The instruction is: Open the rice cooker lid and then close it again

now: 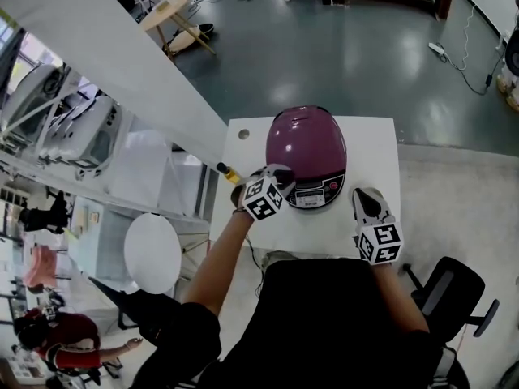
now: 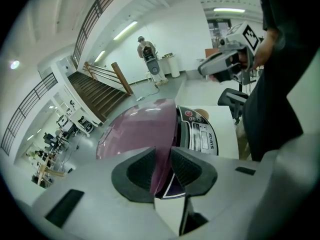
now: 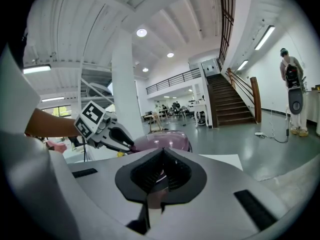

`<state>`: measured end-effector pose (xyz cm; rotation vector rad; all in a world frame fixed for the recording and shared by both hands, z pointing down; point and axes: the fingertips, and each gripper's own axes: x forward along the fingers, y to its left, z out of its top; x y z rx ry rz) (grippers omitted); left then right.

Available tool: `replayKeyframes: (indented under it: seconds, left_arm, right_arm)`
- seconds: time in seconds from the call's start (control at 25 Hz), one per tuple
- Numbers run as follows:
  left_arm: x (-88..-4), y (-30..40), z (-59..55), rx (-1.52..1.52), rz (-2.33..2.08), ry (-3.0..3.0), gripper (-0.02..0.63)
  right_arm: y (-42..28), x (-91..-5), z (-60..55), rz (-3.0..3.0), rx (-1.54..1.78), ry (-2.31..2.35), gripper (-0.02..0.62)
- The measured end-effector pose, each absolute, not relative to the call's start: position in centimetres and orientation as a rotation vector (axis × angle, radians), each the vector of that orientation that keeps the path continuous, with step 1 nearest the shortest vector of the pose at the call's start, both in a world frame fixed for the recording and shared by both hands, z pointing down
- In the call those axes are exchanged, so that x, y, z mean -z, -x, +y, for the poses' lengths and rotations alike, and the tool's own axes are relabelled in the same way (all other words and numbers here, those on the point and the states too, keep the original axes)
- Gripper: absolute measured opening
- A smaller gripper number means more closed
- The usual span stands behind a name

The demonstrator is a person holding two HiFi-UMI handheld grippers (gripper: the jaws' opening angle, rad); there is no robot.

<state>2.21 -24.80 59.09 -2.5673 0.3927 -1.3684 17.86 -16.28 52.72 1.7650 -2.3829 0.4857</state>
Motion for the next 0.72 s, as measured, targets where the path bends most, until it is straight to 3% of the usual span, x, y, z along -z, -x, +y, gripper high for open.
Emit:
replayKeyframes:
  seconds: [0.72]
  left_arm:
    - [-61.3, -2.3, -24.2, 1.585, 0.106, 2.448, 0.086]
  right_arm:
    - [-17.8, -53.3, -15.7, -2.386, -0.520, -1.776, 0.000]
